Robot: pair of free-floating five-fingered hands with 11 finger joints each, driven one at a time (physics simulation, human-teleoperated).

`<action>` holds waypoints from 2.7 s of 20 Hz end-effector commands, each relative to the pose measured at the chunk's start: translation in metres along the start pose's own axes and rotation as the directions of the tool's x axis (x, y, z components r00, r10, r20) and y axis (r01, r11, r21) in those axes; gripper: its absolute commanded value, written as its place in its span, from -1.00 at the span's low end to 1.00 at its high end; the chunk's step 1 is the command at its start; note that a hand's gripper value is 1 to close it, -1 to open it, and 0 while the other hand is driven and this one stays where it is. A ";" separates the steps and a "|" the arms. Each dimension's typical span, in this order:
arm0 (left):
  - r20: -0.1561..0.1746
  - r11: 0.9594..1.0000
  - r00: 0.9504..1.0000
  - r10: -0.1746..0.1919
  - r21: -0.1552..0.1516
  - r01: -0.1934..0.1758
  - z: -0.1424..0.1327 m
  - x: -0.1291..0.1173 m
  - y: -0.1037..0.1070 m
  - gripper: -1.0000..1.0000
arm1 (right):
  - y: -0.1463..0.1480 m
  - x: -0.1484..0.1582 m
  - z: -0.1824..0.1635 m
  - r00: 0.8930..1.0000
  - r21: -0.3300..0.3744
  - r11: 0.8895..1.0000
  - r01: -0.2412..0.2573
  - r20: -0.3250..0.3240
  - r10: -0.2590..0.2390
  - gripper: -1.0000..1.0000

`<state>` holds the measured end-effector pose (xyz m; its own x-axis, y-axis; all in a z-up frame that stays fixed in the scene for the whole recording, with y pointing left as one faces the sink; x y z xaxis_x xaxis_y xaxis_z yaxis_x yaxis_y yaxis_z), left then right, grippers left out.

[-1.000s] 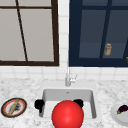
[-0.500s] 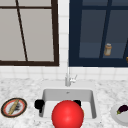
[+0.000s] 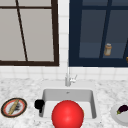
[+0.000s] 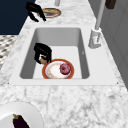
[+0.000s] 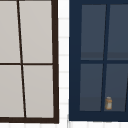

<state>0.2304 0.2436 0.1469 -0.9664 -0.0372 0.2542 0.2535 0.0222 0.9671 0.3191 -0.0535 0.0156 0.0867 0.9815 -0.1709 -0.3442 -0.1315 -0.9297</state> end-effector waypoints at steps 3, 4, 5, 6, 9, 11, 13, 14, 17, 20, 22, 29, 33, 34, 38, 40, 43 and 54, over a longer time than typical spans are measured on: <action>0.000 1.000 1.000 0.000 0.000 0.000 0.000 0.000 0.000 0.00 | 0.026 0.006 -0.019 0.995 -0.079 0.997 -0.017 0.101 0.025 1.00; 0.000 1.000 1.000 0.000 0.000 0.000 0.000 0.000 0.000 0.00 | 0.025 0.008 -0.028 0.996 -0.074 0.997 -0.011 0.092 0.018 1.00; 0.000 1.000 1.000 0.000 0.000 0.000 0.000 0.000 0.000 0.00 | 0.027 0.009 -0.036 0.996 -0.064 0.998 -0.008 0.091 0.014 1.00; 0.000 1.000 1.000 0.000 0.000 0.000 0.000 0.000 0.000 0.00 | 0.033 0.010 -0.040 0.995 -0.066 0.998 -0.008 0.099 0.014 1.00; 0.000 1.000 1.000 0.000 0.000 0.000 0.000 0.000 0.000 0.00 | 0.057 0.017 -0.064 0.993 -0.053 0.997 -0.048 0.102 0.053 1.00; 0.000 1.000 1.000 0.000 0.000 0.000 0.000 0.000 0.000 0.00 | 0.067 0.021 -0.079 0.993 -0.059 0.997 -0.048 0.101 0.054 1.00; 0.000 1.000 1.000 0.000 0.000 0.000 0.000 0.000 0.000 0.00 | 0.079 0.025 -0.093 0.994 -0.062 0.997 -0.043 0.103 0.049 1.00; 0.000 1.000 1.000 0.000 0.000 0.000 0.000 0.000 0.000 0.00 | 0.085 0.024 -0.100 0.993 -0.050 0.998 -0.035 0.110 0.041 1.00; 0.000 1.000 1.000 0.000 0.000 0.000 0.000 0.000 0.000 0.00 | 0.088 0.027 -0.103 0.988 -0.054 0.997 -0.056 0.141 0.063 1.00; 0.000 1.000 1.000 0.000 0.000 0.000 0.000 0.000 0.000 0.00 | 0.092 0.032 -0.112 0.963 -0.060 0.998 -0.025 0.265 0.040 1.00; 0.000 1.000 1.000 0.000 0.000 0.000 0.000 0.000 0.000 0.00 | 0.099 0.042 -0.125 0.942 -0.071 0.997 -0.018 0.333 0.041 1.00; 0.000 1.000 1.000 0.000 0.000 0.000 0.000 0.000 0.000 0.00 | 0.091 0.063 -0.134 0.929 0.018 0.984 -0.177 0.333 0.161 1.00; 0.000 1.000 1.000 0.000 0.000 0.000 0.000 0.000 0.000 0.00 | 0.079 0.065 -0.105 0.945 0.028 0.981 -0.193 0.275 0.178 -1.00; 0.000 1.000 1.000 0.000 0.000 0.000 0.000 0.000 0.000 0.00 | 0.073 0.066 -0.103 0.947 0.045 0.982 -0.185 0.275 0.166 -1.00; 0.000 1.000 1.000 0.000 0.000 0.000 0.000 0.000 0.000 0.00 | 0.053 0.059 -0.091 0.949 -0.013 0.988 -0.153 0.278 0.150 -1.00; 0.000 1.000 1.000 0.000 0.000 0.000 0.000 0.000 0.000 0.00 | 0.042 0.054 -0.082 0.950 0.004 0.994 -0.113 0.293 0.107 -1.00; 0.000 1.000 1.000 0.000 0.000 0.000 0.000 0.000 0.000 0.00 | 0.027 0.043 -0.069 0.948 0.012 0.996 -0.085 0.307 0.077 -1.00; 0.000 1.000 1.000 0.000 0.000 0.000 0.000 0.000 0.000 0.00 | -0.011 -0.007 -0.048 0.923 -0.006 0.997 0.073 0.379 -0.066 -1.00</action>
<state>0.2304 0.2436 0.1469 -0.9664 -0.0372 0.2542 0.2535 0.0222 0.9671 0.3698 -0.0548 0.0014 -0.2571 0.9647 -0.0567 -0.3490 -0.1474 -0.9255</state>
